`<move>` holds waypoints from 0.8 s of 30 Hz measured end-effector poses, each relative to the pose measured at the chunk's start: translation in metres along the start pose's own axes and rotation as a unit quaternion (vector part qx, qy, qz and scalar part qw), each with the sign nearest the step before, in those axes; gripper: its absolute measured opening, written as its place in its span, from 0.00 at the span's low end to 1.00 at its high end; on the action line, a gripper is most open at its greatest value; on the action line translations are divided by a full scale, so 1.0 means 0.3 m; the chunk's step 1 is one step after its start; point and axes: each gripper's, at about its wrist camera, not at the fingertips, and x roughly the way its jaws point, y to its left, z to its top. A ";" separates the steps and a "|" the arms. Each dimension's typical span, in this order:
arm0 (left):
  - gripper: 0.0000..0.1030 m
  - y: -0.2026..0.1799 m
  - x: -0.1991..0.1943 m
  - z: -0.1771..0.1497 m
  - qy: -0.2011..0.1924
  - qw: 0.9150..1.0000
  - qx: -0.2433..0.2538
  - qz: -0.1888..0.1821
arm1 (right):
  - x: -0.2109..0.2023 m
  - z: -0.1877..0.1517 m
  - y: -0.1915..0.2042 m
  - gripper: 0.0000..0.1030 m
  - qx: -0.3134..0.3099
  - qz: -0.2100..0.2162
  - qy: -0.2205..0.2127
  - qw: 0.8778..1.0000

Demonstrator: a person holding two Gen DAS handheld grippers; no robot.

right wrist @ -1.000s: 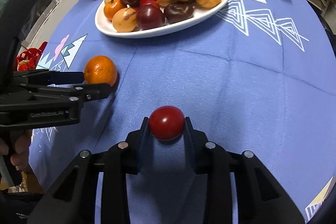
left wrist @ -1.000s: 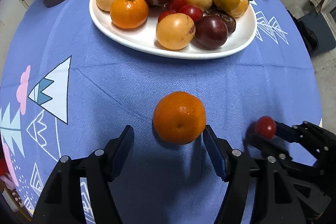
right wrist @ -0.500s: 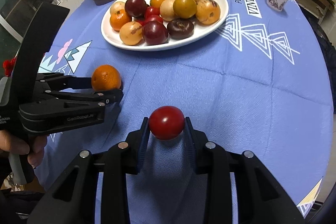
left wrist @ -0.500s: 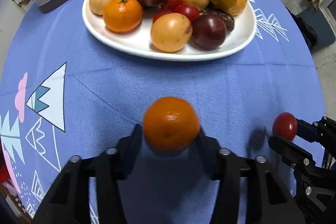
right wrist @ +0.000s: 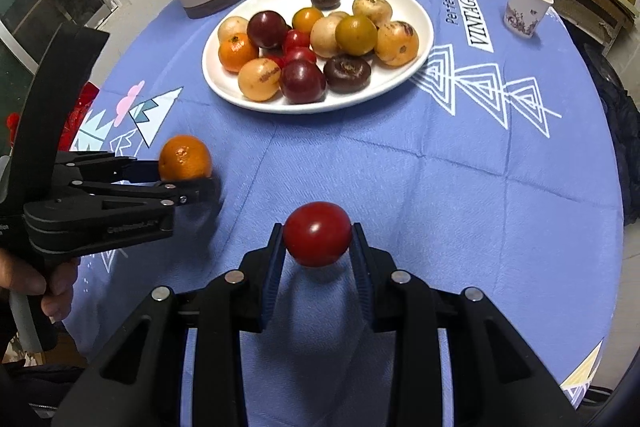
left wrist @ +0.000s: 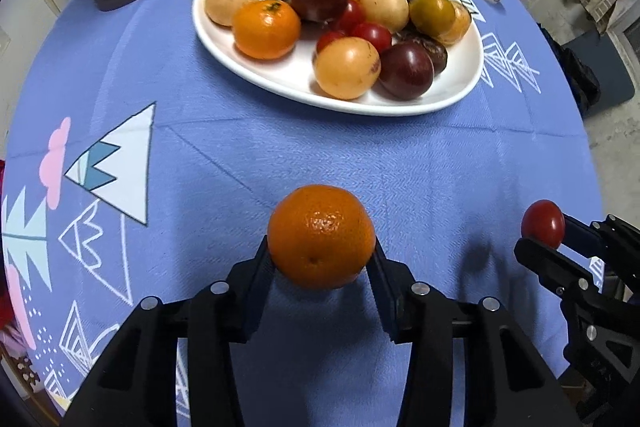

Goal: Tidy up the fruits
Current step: 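Carry the tangerine and cherry tomato onto the plate and open both tools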

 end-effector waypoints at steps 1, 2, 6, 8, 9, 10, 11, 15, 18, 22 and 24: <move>0.45 0.004 -0.013 0.001 -0.003 1.000 -0.001 0.000 | -0.004 0.003 0.001 0.31 0.000 0.001 -0.002 1.000; 0.45 0.009 -0.021 -0.004 -0.005 1.000 -0.001 0.000 | -0.008 0.007 0.002 0.31 0.000 0.001 -0.003 1.000; 0.45 0.021 -0.061 -0.009 -0.014 1.000 -0.002 -0.003 | -0.024 0.023 0.001 0.31 0.002 0.004 -0.010 1.000; 0.45 0.023 -0.078 -0.007 -0.019 1.000 -0.002 -0.002 | -0.033 0.036 0.001 0.31 0.002 0.006 -0.015 1.000; 0.45 0.021 -0.086 -0.002 -0.022 1.000 -0.002 -0.003 | -0.040 0.048 0.001 0.31 0.004 0.009 -0.018 1.000; 0.45 0.018 -0.091 0.005 -0.025 1.000 -0.003 -0.004 | -0.044 0.055 0.002 0.31 0.004 0.011 -0.020 1.000; 0.45 0.012 -0.095 0.015 -0.028 1.000 -0.004 -0.005 | -0.048 0.065 0.003 0.31 0.005 0.012 -0.022 1.000; 0.45 0.034 -0.152 0.043 -0.046 0.999 -0.001 -0.007 | -0.065 0.119 0.011 0.31 0.004 0.020 -0.036 0.999; 0.45 0.039 -0.180 0.085 -0.059 0.998 0.000 -0.005 | -0.066 0.165 0.016 0.31 0.003 0.027 -0.043 0.999; 0.45 0.045 -0.204 0.155 -0.074 0.997 0.003 -0.006 | -0.072 0.239 0.028 0.31 -0.004 0.033 -0.058 0.998; 0.45 0.043 -0.215 0.189 -0.082 0.997 0.006 -0.006 | -0.074 0.281 0.030 0.31 -0.005 0.037 -0.066 0.997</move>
